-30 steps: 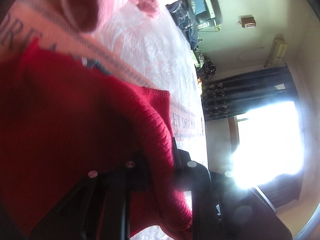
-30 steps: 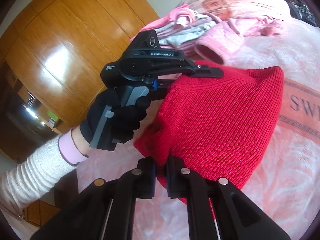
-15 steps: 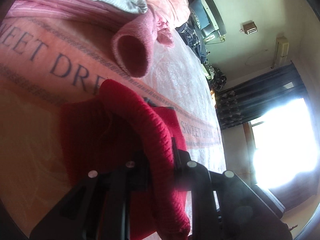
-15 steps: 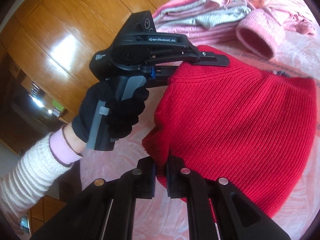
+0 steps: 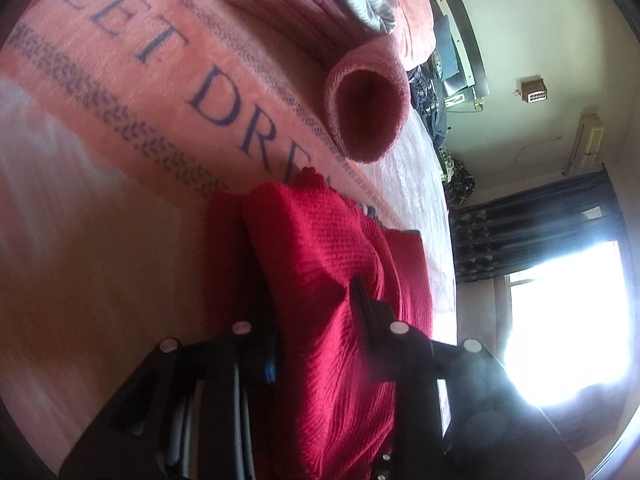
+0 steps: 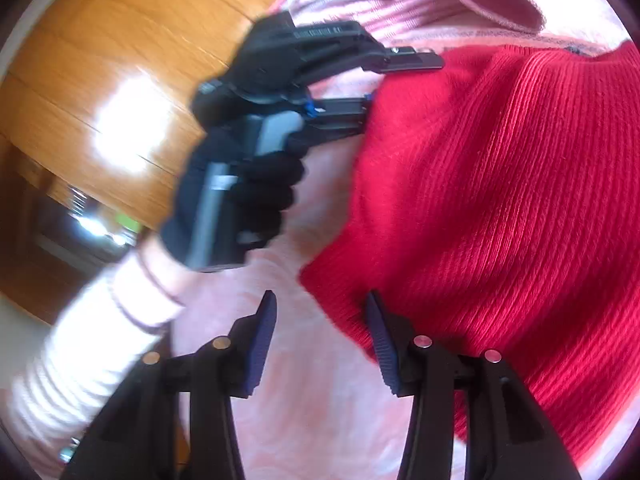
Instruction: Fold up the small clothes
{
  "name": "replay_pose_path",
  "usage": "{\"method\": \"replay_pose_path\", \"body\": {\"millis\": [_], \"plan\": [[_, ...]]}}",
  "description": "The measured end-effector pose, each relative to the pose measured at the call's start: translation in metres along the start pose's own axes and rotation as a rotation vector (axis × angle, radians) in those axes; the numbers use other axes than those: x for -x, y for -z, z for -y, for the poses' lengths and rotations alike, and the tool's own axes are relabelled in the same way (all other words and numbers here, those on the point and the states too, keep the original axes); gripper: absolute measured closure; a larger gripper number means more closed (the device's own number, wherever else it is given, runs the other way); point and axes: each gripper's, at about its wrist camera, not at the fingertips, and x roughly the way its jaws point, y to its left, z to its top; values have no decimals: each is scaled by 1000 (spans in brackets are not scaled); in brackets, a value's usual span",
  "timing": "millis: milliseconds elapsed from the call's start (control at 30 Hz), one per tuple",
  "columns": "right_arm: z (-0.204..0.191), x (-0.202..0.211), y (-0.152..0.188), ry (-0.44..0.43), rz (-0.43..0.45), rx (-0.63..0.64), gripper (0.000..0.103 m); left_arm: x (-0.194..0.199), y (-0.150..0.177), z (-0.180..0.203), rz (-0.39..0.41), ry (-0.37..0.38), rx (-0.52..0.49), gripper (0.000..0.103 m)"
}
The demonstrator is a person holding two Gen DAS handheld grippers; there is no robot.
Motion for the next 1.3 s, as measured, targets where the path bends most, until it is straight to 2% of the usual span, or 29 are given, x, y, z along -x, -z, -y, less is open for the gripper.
{"method": "replay_pose_path", "body": {"millis": [33, 100, 167, 233, 400, 500, 567, 633, 700, 767, 867, 900, 933, 1000, 1133, 1300], "plan": [[0, 3, 2, -19, 1, -9, 56, 0, -1, -1, 4, -26, -4, 82], [3, 0, 3, 19, -18, -15, 56, -10, -5, 1, -8, -91, 0, 85], [7, -10, 6, 70, -47, -15, 56, -12, -3, -9, -13, -89, 33, 85], [8, -14, 7, 74, -46, -14, 56, -8, 0, -11, -3, -79, 44, 85], [13, 7, 9, 48, -14, -28, 56, 15, 15, 6, 8, -158, -37, 85], [15, 38, 16, 71, 42, -26, 51, 35, 39, 22, 30, -198, -86, 78], [20, 66, 24, 126, 100, -22, 49, 51, 66, 34, 19, -244, -137, 71], [26, 90, 37, 180, 146, -42, 47, 64, 94, 43, 29, -255, -177, 65], [38, 110, 47, 220, 177, -79, 47, 70, 116, 48, 26, -267, -196, 64], [42, 118, 59, 241, 199, -110, 47, 73, 137, 50, 21, -287, -214, 62], [47, 117, 61, 222, 212, -149, 47, 67, 150, 46, -9, -311, -201, 60], [43, 112, 62, 223, 211, -150, 47, 65, 152, 45, -16, -323, -198, 64], [41, 112, 66, 226, 210, -147, 47, 60, 155, 43, -33, -328, -193, 75], [36, 111, 70, 228, 207, -143, 47, 59, 157, 38, -46, -353, -187, 91], [31, 112, 69, 240, 208, -128, 47, 72, 154, 28, -29, -346, -137, 96], [30, 116, 71, 260, 201, -120, 47, 68, 157, 3, -74, -312, -84, 97]]}}
